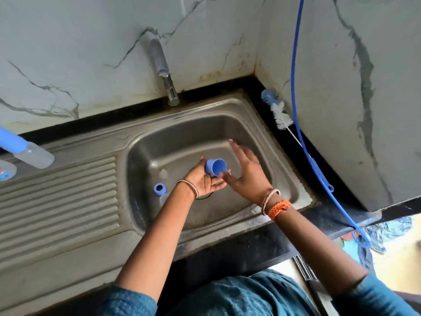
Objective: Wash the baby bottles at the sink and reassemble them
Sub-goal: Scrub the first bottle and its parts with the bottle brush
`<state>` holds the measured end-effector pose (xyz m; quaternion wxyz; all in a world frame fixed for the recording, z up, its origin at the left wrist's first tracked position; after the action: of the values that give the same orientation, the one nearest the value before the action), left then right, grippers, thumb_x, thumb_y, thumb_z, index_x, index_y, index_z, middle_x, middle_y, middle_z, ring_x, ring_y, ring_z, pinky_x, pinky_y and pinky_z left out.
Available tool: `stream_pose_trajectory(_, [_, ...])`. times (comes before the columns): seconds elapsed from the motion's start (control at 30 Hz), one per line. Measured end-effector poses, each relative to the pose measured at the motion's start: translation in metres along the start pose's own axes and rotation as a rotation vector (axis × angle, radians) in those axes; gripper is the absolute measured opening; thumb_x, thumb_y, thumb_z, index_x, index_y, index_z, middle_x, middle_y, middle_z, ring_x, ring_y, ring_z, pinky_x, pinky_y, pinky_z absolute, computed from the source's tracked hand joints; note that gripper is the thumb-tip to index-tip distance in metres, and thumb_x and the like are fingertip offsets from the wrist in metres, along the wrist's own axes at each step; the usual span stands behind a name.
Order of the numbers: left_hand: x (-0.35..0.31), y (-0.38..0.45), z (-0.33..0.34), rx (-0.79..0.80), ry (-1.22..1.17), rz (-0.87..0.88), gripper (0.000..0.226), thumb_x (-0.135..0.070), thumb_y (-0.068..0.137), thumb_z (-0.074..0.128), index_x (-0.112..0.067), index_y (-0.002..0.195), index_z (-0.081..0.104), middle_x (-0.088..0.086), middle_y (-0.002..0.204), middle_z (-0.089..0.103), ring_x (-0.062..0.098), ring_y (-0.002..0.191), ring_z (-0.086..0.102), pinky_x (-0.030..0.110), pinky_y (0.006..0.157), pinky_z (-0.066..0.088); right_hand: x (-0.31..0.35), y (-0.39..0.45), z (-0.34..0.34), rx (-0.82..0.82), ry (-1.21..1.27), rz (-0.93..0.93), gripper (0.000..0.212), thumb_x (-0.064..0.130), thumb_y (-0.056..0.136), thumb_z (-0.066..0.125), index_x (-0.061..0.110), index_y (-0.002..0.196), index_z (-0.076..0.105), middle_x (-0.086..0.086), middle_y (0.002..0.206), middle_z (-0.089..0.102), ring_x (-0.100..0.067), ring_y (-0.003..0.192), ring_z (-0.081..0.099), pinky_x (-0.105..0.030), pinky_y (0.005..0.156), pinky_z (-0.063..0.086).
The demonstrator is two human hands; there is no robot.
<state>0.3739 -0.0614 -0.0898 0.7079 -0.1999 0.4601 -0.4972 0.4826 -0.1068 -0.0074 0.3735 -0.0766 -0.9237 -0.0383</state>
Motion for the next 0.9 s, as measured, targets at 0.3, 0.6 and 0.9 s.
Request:
stream_pose_trajectory(0.3, [-0.011, -0.040, -0.073, -0.273, 0.517, -0.012, 0.040, -0.044, 0.100, 0.032, -0.014, 0.090, 0.057, 0.004, 0.067, 0.069, 0.013, 0.050, 0.062, 0.013, 0.039, 0.038, -0.011, 0.042, 0.091, 0.421, -0.207, 0.033, 0.038, 0.020, 0.080, 0.070, 0.011, 0.116, 0.060, -0.016, 0.109, 0.066, -0.032, 0.103, 0.060, -0.033, 0.084, 0.046])
stream_pose_trajectory(0.6, [-0.055, -0.075, -0.150, -0.608, 0.320, 0.450, 0.025, -0.001, 0.094, 0.044, -0.014, 0.075, 0.053, 0.003, 0.054, 0.052, 0.000, 0.025, 0.032, 0.006, 0.032, 0.016, -0.082, 0.041, 0.174, 0.938, -0.711, -0.038, 0.060, 0.032, 0.085, 0.066, 0.016, 0.138, 0.044, -0.012, 0.138, 0.050, -0.029, 0.126, 0.047, -0.034, 0.101, 0.040])
stream_pose_trajectory(0.9, [-0.056, -0.073, -0.169, -0.669, 0.344, 0.522, 0.031, 0.004, 0.097, 0.034, -0.014, 0.082, 0.054, 0.006, 0.067, 0.052, -0.001, 0.030, 0.034, 0.012, 0.034, 0.024, 0.037, 0.039, 0.217, 0.734, -0.306, -0.429, 0.084, 0.046, 0.078, 0.070, 0.023, 0.147, 0.028, -0.013, 0.134, 0.043, -0.034, 0.118, 0.048, -0.043, 0.097, 0.042])
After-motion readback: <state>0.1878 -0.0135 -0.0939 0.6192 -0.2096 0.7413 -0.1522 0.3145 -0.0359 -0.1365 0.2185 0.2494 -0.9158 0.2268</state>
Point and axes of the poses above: each hand's wrist, its own y-axis towards the middle knuckle, its own z-axis out of the palm, x = y × z, the point moved 7 cm from there along y, towards the middle knuckle
